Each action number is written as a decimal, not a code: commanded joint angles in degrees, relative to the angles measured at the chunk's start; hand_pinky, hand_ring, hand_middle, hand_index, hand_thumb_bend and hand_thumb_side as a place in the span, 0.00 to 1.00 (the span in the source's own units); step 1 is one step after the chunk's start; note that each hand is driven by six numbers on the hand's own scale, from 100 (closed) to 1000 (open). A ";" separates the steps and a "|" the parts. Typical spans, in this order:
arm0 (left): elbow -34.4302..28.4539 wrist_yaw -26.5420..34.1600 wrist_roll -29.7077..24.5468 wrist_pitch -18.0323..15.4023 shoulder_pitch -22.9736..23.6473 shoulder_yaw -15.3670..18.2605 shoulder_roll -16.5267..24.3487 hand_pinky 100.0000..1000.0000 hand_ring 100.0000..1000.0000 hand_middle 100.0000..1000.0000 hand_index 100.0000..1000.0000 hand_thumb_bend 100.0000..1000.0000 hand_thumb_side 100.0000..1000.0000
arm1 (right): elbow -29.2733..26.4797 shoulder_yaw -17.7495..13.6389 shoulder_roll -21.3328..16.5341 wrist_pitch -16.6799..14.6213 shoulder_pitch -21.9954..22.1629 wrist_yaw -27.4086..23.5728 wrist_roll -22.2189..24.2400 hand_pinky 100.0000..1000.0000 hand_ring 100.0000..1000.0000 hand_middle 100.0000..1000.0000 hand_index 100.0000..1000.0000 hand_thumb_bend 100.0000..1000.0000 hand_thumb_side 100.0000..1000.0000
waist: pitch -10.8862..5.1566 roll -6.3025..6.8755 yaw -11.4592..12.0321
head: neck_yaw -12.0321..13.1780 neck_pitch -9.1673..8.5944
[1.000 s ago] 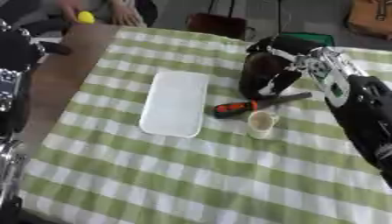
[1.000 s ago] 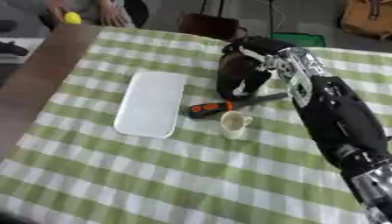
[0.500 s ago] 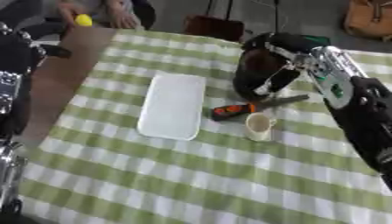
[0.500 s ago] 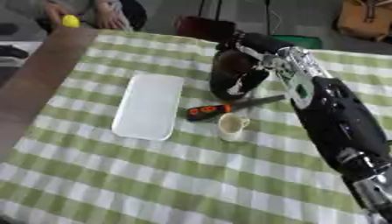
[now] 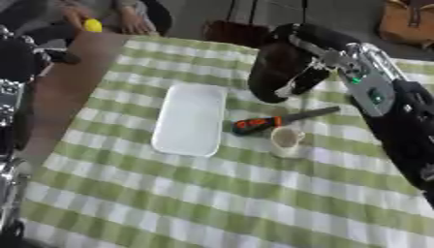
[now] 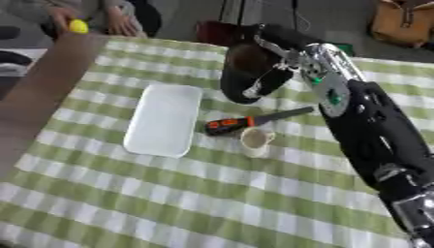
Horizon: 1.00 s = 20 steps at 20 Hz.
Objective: Pick up objects on the table and place them in the box.
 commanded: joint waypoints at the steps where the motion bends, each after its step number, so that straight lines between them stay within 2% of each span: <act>1: -1.18 0.26 -0.05 -0.18 -0.88 0.00 0.75 0.58 0.75 0.89 0.84 0.49 0.73 | -3.53 0.95 -0.71 -0.67 -1.88 -1.23 0.60 0.05 0.33 0.71 0.84 0.49 0.10 | -1.37 0.08 0.30 | -0.28 -0.51; 8: -1.91 0.52 -0.43 -0.44 -1.41 -0.29 0.50 0.58 0.75 0.88 0.84 0.51 0.72 | -5.71 4.51 1.59 -4.59 -2.79 1.74 3.35 0.06 0.35 0.73 0.84 0.42 0.06 | -1.83 -0.96 2.18 | -1.56 -0.54; 16: -1.95 0.81 -0.67 -1.01 -2.03 -0.47 -0.01 0.59 0.75 0.88 0.84 0.51 0.72 | -3.84 5.87 4.51 -8.74 -2.20 8.24 3.48 0.07 0.37 0.74 0.84 0.41 0.07 | -1.76 -1.87 3.98 | -1.97 -0.74; 20: -1.95 1.08 -0.98 -1.03 -2.25 -0.83 -0.37 0.59 0.75 0.88 0.84 0.51 0.72 | -2.09 5.42 5.47 -9.17 -2.01 11.47 1.50 0.07 0.37 0.74 0.85 0.43 0.09 | -1.71 -1.94 5.24 | -2.44 -0.64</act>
